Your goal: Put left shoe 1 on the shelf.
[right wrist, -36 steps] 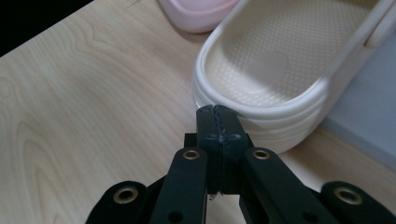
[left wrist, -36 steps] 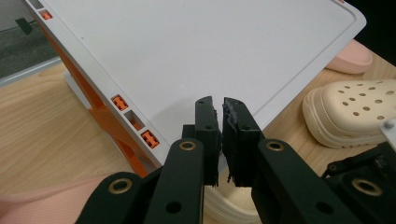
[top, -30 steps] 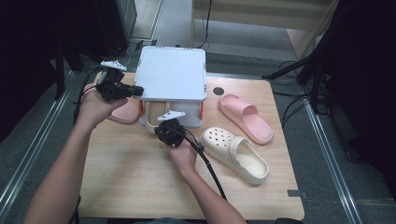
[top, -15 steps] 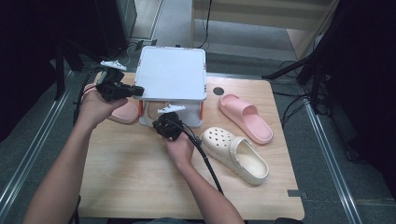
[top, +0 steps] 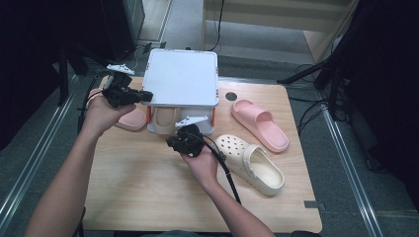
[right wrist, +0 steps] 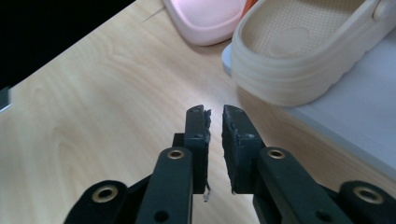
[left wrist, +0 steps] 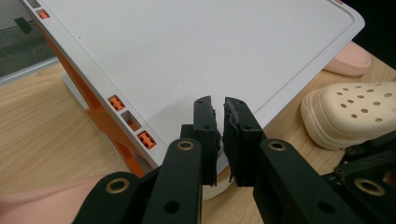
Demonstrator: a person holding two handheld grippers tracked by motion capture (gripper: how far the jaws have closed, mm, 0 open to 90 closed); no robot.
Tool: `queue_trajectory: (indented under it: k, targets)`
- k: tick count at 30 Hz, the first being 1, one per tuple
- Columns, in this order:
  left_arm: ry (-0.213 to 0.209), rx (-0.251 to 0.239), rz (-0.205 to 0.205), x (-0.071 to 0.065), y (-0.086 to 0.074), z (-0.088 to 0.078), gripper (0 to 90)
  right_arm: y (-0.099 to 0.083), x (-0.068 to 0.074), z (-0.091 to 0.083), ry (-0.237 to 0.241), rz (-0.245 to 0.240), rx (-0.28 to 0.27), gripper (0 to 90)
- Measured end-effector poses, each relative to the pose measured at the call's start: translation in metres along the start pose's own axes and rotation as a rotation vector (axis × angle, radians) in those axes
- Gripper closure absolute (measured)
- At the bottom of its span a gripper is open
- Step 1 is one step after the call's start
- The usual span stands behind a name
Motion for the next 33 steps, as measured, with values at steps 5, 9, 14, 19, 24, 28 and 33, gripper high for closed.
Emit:
queue_trajectory:
  k: [5,9,14,19,24,28,33]
  targets:
    - [-0.002,-0.003,-0.005,0.0,0.0,0.0,83.1,-0.007,0.003,-0.016,0.025,-0.002,0.028,77.7]
    - [-0.004,-0.004,-0.008,0.0,0.0,0.0,82.8,-0.015,0.005,-0.032,0.04,-0.028,0.031,75.8]
    - [-0.011,-0.017,-0.011,0.001,-0.002,0.0,82.7,-0.027,0.001,-0.059,0.045,-0.071,0.01,71.5]
    - [-0.012,-0.02,-0.017,0.001,-0.002,0.0,82.6,-0.039,-0.005,-0.073,0.062,-0.036,0.006,73.1]
    - [-0.014,-0.021,-0.022,0.001,-0.002,0.0,82.5,-0.045,-0.011,-0.086,0.051,-0.031,0.0,72.0]
    - [-0.012,-0.022,-0.021,0.001,-0.002,0.0,82.3,-0.055,-0.027,-0.109,0.017,-0.028,0.0,68.7]
    - [-0.011,-0.022,-0.02,0.001,-0.002,0.0,82.3,-0.067,-0.039,-0.135,-0.012,0.006,-0.025,67.6]
Point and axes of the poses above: each handheld gripper's, and its own axes: z roughly forward along the jaws, y roughly out of its top, x roughly to its left, the point moved 5 cm from there along z, roughly forward along the jaws, and after that the axes turned 14 degrees about z, right-handed, at the moved point
